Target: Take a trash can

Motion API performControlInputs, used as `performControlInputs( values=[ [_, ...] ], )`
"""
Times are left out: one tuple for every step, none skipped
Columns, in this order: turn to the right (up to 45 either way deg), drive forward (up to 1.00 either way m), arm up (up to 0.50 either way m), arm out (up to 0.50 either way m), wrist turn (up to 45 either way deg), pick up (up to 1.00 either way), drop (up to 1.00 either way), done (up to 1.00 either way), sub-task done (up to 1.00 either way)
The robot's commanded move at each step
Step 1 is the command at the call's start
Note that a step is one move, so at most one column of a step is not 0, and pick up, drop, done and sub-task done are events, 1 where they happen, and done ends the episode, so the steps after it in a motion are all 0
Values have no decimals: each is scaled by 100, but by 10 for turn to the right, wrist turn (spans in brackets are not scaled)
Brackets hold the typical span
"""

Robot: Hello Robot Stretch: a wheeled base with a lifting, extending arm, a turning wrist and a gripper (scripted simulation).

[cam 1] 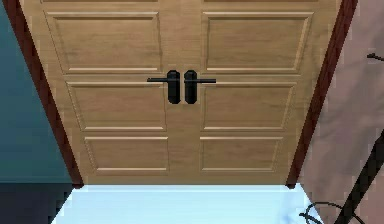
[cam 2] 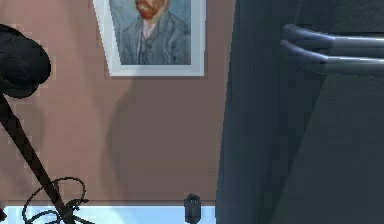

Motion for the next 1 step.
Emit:
performControlInputs(
  values=[
    [0, 0, 8, 0, 0, 0, 0, 0, 0]
  ],
)
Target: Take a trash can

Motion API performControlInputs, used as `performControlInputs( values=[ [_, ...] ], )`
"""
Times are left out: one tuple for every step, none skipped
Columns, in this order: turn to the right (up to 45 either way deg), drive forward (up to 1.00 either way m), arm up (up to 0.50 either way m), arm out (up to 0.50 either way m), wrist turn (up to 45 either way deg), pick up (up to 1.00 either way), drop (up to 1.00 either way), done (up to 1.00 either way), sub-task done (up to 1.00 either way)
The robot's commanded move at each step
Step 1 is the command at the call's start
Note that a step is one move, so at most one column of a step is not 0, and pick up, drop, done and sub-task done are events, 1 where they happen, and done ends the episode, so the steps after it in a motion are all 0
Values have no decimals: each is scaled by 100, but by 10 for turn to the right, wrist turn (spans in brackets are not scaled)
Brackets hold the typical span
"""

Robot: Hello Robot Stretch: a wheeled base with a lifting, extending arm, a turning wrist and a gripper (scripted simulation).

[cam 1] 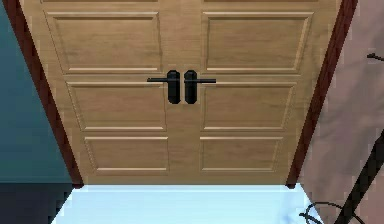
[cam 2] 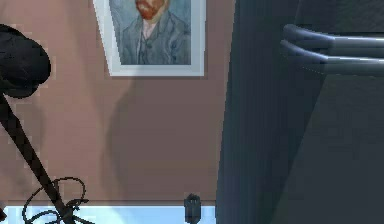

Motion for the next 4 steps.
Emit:
performControlInputs(
  values=[
    [0, 0, 0, 50, 0, 0, 0, 0, 0],
    [0, 0, 0, 0, 450, 0, 0, 0, 0],
    [0, 0, 0, 0, 450, 0, 0, 0, 0],
    [0, 0, 0, 0, 450, 0, 0, 0, 0]
  ],
)
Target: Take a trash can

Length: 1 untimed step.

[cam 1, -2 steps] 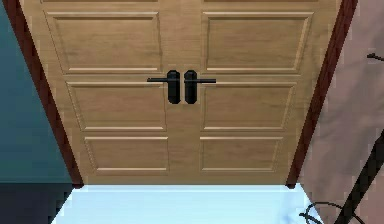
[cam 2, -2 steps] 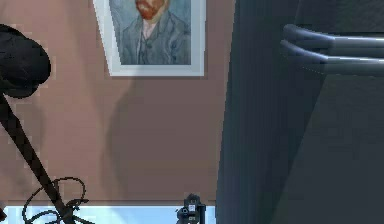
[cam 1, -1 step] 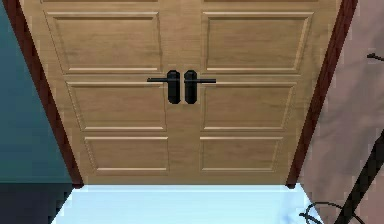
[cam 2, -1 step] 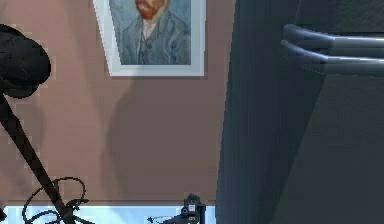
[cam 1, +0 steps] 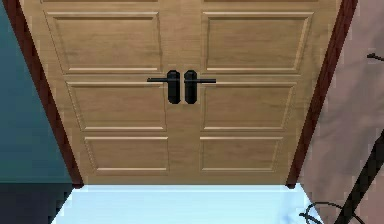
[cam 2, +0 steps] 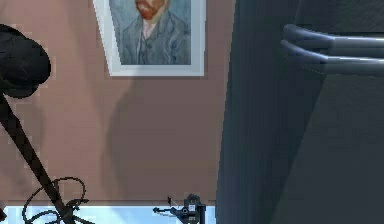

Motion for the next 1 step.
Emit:
performControlInputs(
  values=[
    [0, 0, 0, 0, 450, 0, 0, 0, 0]
  ],
)
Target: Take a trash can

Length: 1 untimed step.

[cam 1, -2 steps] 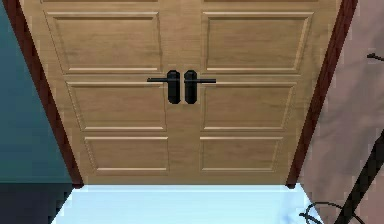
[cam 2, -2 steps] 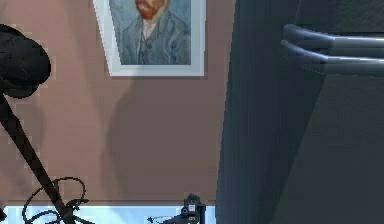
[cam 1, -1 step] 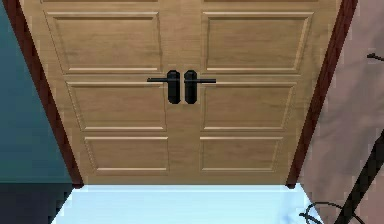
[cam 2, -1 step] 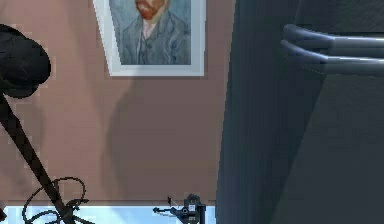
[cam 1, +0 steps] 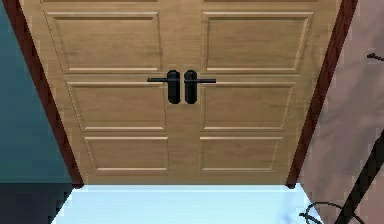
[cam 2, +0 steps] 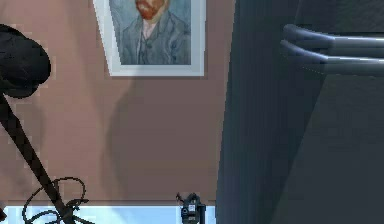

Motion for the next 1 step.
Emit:
performControlInputs(
  values=[
    [0, 0, 0, 0, 150, 0, 0, 0, 0]
  ],
)
